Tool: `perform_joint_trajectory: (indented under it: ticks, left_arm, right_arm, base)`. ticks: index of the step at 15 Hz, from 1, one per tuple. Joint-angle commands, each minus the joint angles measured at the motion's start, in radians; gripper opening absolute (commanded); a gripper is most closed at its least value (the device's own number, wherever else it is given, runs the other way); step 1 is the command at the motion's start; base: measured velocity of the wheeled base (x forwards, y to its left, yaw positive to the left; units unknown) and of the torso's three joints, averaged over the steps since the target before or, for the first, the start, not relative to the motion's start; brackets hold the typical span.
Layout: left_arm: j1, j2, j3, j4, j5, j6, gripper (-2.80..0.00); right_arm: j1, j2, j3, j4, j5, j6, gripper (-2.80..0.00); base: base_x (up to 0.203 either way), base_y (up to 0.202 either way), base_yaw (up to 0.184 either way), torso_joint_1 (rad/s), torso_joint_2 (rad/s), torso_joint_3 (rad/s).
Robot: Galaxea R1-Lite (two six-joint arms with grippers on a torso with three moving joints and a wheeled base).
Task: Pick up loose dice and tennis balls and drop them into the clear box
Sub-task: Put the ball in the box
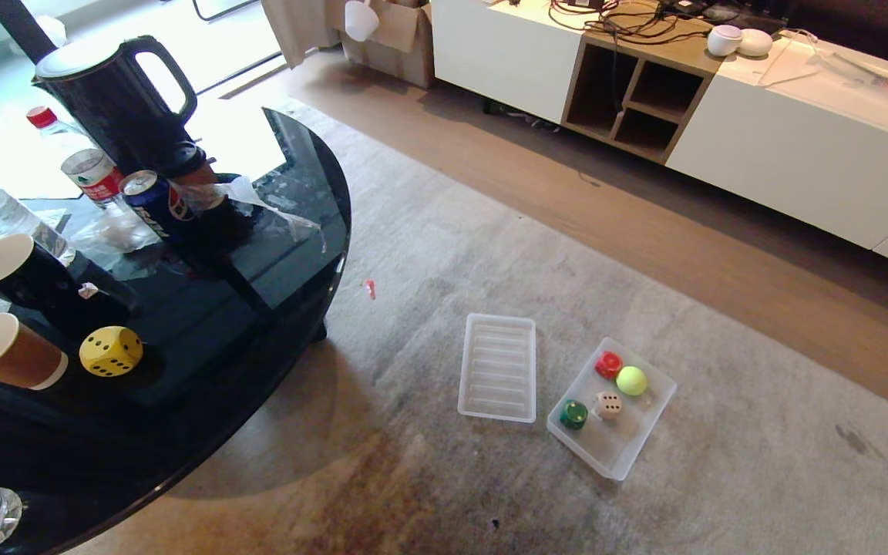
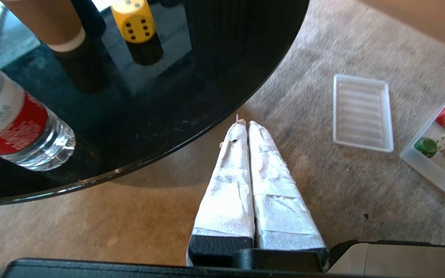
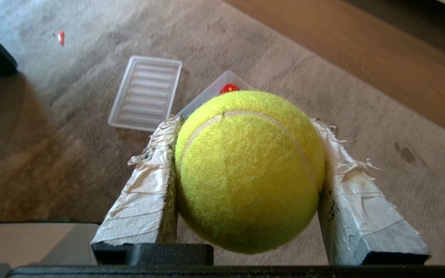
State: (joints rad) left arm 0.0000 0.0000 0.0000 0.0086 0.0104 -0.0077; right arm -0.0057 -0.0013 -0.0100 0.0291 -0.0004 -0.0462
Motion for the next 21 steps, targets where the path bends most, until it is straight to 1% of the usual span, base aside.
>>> perform_joint_trajectory:
  ticks: [1,21]
  left_arm:
    - [0.000,0.000,0.002,-0.001,0.000,0.000,-2.80]
    - [0.000,0.000,0.002,-0.001,0.000,-0.002,-2.80]
  right_arm:
    - [0.000,0.000,-0.001,0.002,0.000,-0.001,-2.80]
    - [0.000,0.000,-0.001,0.003,-0.003,-0.001,-2.80]
  base:
    - [0.000,0.000,0.000,0.002,0.00,-0.198]
    - [0.000,0.000,0.000,0.002,0.00,-0.198]
